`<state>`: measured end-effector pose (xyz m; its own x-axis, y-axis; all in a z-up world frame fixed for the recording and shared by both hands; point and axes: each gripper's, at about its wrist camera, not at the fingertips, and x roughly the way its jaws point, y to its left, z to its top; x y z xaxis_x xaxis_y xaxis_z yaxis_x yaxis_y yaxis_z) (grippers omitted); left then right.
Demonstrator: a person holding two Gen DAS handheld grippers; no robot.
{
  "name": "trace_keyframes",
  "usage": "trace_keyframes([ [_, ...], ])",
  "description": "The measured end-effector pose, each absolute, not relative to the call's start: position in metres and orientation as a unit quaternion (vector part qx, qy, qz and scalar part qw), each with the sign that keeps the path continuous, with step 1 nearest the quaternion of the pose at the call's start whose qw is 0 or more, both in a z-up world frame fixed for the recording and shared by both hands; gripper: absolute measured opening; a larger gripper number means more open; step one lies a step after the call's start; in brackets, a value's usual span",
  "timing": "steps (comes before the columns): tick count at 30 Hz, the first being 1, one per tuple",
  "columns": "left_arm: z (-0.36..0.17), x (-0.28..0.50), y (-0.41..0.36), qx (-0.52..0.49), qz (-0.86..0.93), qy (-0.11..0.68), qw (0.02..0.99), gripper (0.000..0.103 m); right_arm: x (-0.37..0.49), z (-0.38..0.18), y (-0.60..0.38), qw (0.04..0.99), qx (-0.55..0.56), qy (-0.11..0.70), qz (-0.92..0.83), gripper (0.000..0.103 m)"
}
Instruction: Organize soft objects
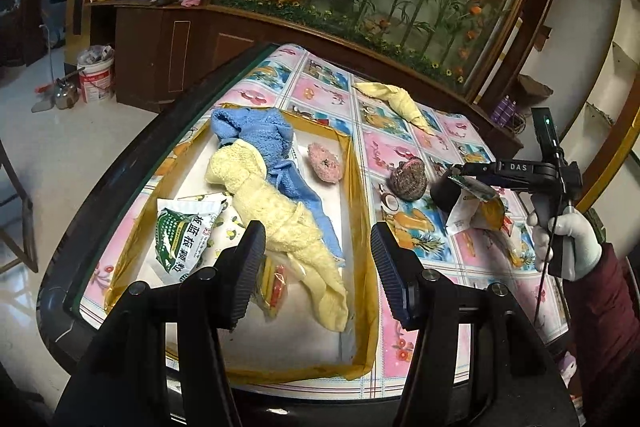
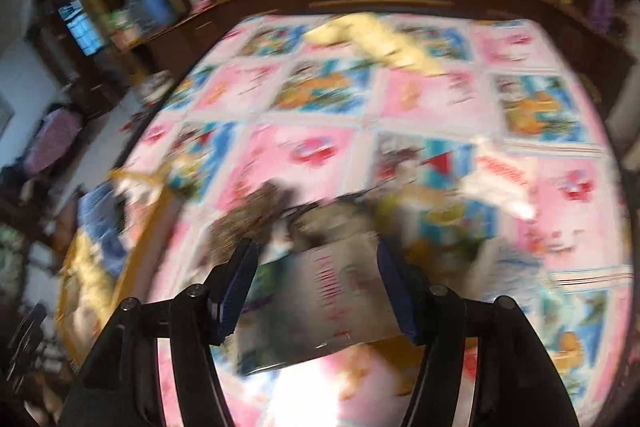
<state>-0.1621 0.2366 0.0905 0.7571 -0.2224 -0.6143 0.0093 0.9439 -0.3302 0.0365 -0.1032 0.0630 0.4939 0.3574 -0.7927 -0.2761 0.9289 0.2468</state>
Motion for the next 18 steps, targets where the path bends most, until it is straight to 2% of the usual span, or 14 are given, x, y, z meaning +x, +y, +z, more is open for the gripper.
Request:
trace_keyframes([
  [7,0.087,-0.157,0.219,-0.14,-0.078,0.359,0.919,0.055,-0.031,0.066,-0.052,0.795,0.003,0.478,0.373,0.062],
  [12,0.092,-0.151,0.182,-0.101,-0.117,0.373,0.915,0.055,-0.05,0.073,-0.096,0.835,0.04,0.449,0.315,0.062],
  [18,0.08,-0.114,0.101,0.008,-0.146,0.413,0.899,0.055,-0.053,0.053,-0.155,0.846,0.095,0.456,0.259,0.062],
])
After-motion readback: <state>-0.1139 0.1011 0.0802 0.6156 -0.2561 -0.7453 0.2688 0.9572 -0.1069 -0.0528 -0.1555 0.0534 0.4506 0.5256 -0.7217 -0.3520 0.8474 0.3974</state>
